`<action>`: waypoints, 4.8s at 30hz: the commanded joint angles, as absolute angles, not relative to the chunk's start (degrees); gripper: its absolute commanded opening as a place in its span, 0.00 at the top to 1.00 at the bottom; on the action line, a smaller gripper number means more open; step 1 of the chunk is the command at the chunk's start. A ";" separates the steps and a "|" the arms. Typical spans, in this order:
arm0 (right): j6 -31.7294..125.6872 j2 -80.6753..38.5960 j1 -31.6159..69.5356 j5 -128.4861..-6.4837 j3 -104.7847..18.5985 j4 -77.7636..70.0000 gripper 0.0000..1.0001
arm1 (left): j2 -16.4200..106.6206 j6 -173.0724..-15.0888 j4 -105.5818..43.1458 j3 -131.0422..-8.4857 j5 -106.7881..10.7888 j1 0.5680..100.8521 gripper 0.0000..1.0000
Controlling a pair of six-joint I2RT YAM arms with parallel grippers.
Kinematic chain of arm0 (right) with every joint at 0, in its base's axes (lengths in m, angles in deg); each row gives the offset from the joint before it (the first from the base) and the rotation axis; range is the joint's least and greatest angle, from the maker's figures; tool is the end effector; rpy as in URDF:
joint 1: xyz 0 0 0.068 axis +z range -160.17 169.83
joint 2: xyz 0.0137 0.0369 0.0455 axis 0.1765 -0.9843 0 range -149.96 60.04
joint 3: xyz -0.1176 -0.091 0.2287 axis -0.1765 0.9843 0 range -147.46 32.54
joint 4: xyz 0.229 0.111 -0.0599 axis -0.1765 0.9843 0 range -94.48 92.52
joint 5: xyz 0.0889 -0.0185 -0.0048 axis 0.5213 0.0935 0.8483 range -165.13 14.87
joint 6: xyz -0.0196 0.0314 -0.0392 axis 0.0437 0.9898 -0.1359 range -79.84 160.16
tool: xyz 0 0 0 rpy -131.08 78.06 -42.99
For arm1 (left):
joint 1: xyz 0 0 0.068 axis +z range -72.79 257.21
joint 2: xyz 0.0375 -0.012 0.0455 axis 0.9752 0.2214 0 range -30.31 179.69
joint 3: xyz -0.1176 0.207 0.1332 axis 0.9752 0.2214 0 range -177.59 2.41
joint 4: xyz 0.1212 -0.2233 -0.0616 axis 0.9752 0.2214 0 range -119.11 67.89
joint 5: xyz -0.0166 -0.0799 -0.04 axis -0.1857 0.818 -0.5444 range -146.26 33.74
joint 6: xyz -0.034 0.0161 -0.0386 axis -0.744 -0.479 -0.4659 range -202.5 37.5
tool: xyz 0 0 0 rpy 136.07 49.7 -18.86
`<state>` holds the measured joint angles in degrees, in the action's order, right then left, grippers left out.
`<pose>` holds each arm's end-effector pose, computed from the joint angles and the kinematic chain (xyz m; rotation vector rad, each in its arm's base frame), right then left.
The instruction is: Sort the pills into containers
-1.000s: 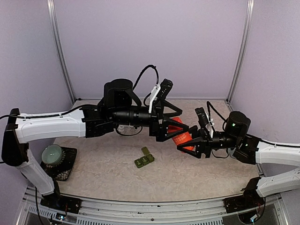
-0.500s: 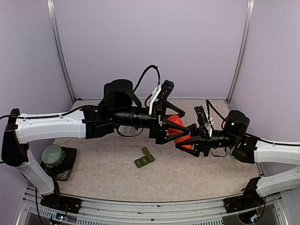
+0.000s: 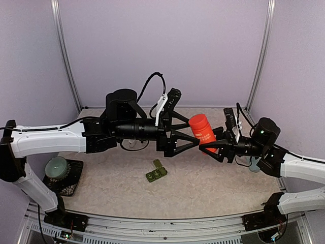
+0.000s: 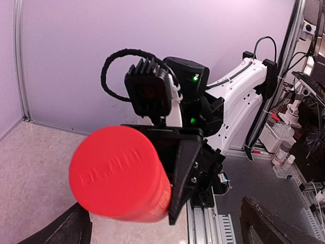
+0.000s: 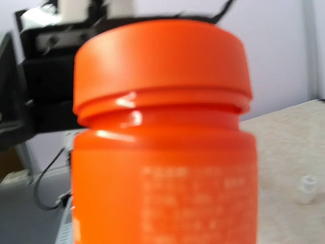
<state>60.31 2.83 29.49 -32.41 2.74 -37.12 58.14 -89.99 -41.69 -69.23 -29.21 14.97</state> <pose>0.1554 0.1602 0.2850 -0.9088 1.4021 1.3595 0.1580 -0.3350 0.3562 1.1620 1.3864 -1.2858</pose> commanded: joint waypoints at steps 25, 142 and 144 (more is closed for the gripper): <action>53.80 8.61 27.35 -23.71 1.84 -29.15 0.67 | 63.51 -81.17 -19.72 -87.65 -26.44 15.25 0.01; 37.95 -25.28 35.73 -43.30 -11.01 -7.67 0.68 | 49.98 -111.36 -44.81 -28.57 -60.79 25.36 0.01; 37.64 -27.48 36.28 -43.77 -13.27 -5.98 0.68 | 50.57 -111.33 -45.61 -28.69 -59.94 25.35 0.01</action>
<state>39.10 -24.34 34.69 -42.26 -8.60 -9.60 49.48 -110.88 -41.98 -28.86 -62.06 25.07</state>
